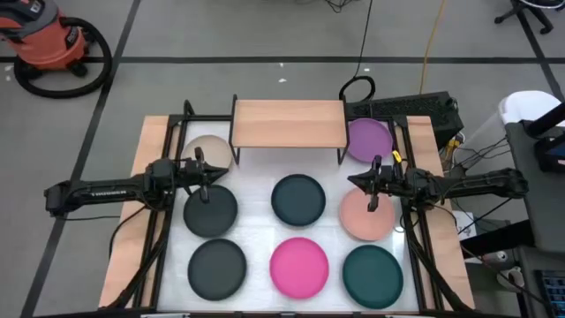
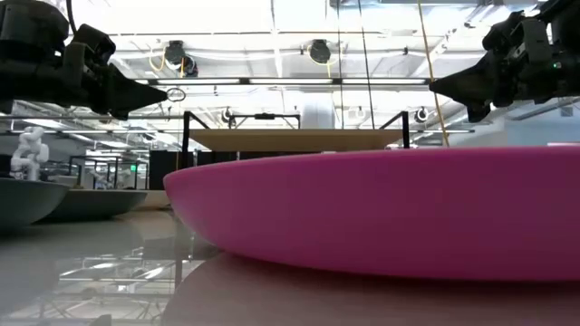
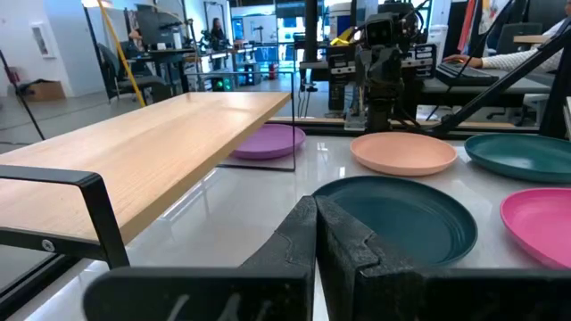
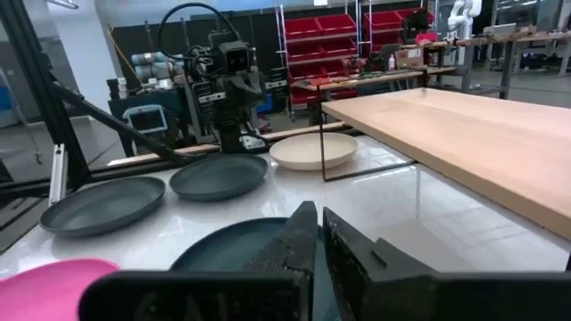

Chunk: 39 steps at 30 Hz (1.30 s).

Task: Place and stack plates onto a shelf
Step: Put the purple plate on the shelf

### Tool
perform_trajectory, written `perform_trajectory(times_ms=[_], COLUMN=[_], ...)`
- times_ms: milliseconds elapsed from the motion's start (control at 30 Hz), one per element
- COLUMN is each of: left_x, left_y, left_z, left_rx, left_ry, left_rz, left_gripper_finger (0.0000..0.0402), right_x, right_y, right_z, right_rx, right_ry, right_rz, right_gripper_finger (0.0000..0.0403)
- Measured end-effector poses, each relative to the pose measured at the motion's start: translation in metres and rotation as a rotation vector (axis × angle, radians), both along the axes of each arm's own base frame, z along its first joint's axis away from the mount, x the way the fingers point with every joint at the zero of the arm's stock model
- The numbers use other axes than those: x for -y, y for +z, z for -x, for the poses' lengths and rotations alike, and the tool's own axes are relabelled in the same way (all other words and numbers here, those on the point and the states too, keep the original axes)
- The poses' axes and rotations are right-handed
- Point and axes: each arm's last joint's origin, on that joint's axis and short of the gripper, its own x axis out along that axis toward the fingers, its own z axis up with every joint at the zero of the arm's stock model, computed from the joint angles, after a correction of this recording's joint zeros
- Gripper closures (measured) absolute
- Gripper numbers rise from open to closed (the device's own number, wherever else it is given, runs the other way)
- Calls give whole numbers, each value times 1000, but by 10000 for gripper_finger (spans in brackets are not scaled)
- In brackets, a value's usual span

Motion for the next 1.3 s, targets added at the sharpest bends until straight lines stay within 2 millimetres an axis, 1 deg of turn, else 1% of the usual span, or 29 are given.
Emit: perform_trajectory(times_ms=[267,367,533,600,700,833,933,1000,1033,1067,1133,1167,1233,1300], left_x=[0,0,0,0,0,0,0,0,0,0,0,0,0,0], left_y=[0,0,0,0,0,0,0,0,0,0,0,0,0,0], left_z=[0,0,0,0,0,0,0,0,0,0,0,0,0,0], left_rx=[0,0,0,0,0,0,0,0,0,0,0,0,0,0], left_ry=[0,0,0,0,0,0,0,0,0,0,0,0,0,0], left_rz=[0,0,0,0,0,0,0,0,0,0,0,0,0,0], left_gripper_finger=[396,396,396,396,396,396,396,396,396,396,396,396,396,396], right_x=[0,0,0,0,0,0,0,0,0,-1,-1,-1,0,3], right_y=[2,9,34,40,41,38,44,49,49,46,70,81,104,119], right_z=[0,0,6,8,9,7,10,12,12,10,8,6,4,0], right_rx=[17,92,357,420,440,400,469,512,500,451,427,380,252,74], right_ry=[0,-2,-4,-4,-5,-4,-3,-4,3,15,27,22,-30,-99], right_rz=[16,13,4,2,5,1,-7,18,46,77,123,135,136,123], right_gripper_finger=[392,392,392,392,392,392,392,392,392,392,392,392,392,392])
